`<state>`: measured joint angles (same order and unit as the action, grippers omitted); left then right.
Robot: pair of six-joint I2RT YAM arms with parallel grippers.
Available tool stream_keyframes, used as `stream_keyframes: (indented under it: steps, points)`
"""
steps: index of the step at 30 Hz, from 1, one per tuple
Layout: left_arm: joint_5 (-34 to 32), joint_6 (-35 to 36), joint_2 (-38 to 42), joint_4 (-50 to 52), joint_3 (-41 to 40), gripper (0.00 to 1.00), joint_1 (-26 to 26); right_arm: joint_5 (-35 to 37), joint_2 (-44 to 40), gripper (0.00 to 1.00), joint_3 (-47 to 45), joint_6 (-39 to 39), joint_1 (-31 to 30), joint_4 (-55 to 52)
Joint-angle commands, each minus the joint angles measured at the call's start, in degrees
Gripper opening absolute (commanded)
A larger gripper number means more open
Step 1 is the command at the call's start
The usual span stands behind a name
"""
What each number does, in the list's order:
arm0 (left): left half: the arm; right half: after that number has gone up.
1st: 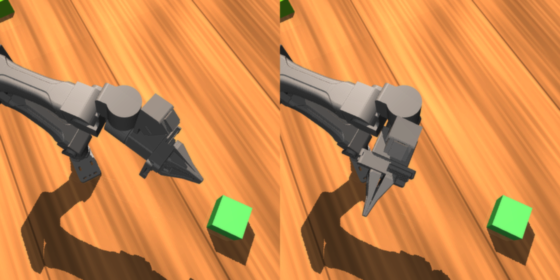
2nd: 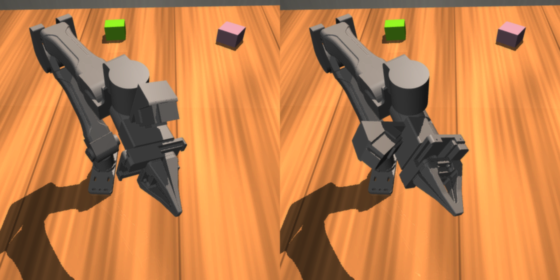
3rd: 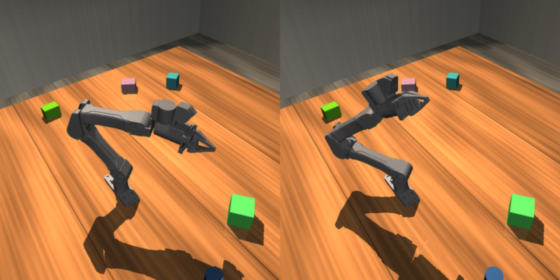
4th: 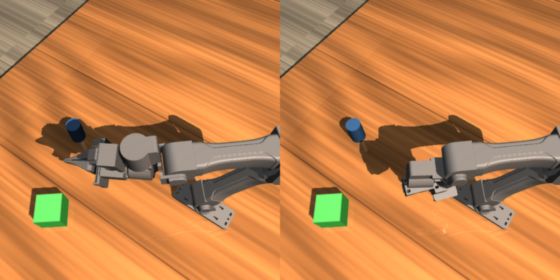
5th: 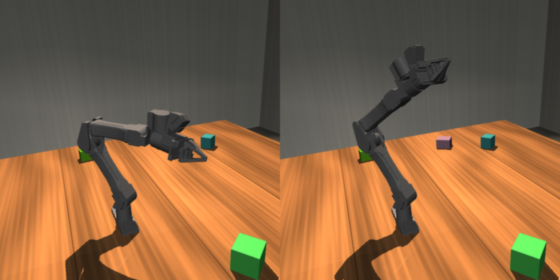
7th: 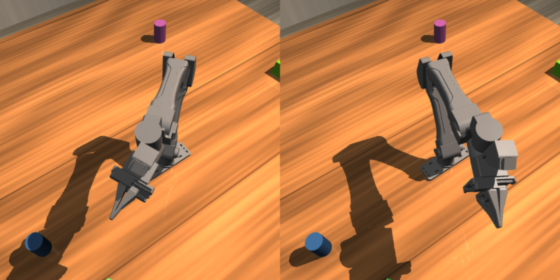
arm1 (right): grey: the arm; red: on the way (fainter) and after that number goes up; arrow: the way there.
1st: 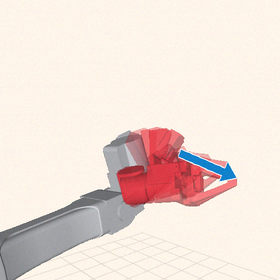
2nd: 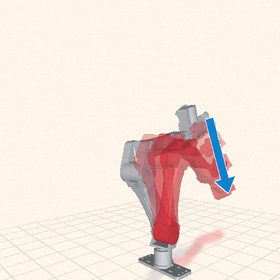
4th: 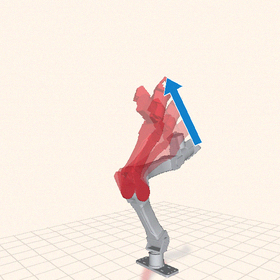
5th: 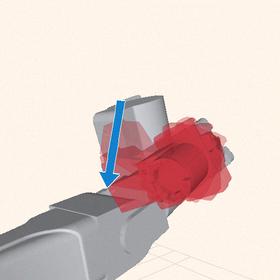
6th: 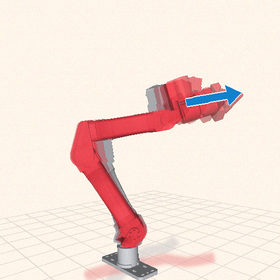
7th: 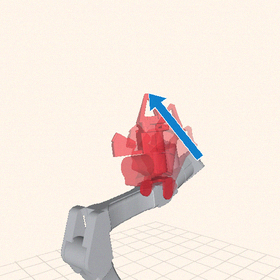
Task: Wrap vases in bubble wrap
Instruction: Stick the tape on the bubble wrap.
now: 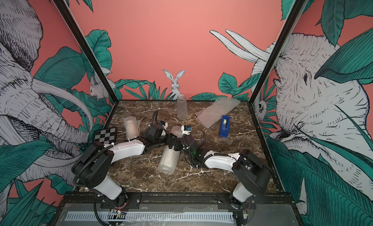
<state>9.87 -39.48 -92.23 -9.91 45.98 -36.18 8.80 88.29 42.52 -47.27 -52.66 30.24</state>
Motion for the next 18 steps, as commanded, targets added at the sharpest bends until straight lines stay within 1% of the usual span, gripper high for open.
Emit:
stream_keyframes:
  steps: [1,3,7,9,10,13,18]
  points:
    - [1.48,-1.12,0.92,5.92,-1.82,0.21,-0.82,3.73,-1.46,0.99,0.37,0.84,0.32,0.64]
    - [0.68,-0.89,0.82,6.58,-1.36,0.21,-0.81,3.27,-2.85,0.99,0.69,1.82,0.28,-3.71]
    - [-0.77,0.45,0.41,8.53,0.06,0.21,-0.73,3.40,-6.72,0.99,1.98,6.18,0.28,-17.18]
    - [-1.24,0.77,0.23,8.86,0.82,0.21,-0.73,2.87,-7.55,0.99,3.11,7.80,0.29,-24.33]
    - [-1.25,0.86,0.16,8.89,1.07,0.21,-0.77,2.38,-7.61,0.99,3.39,8.14,0.28,-26.12]
    - [-1.21,0.75,-0.04,8.78,1.64,0.21,-0.75,1.53,-6.19,0.99,3.63,7.90,0.22,-28.61]
    - [-0.99,0.59,-0.06,9.34,2.28,0.21,-0.73,0.70,-2.12,0.99,5.48,7.80,0.20,-28.45]
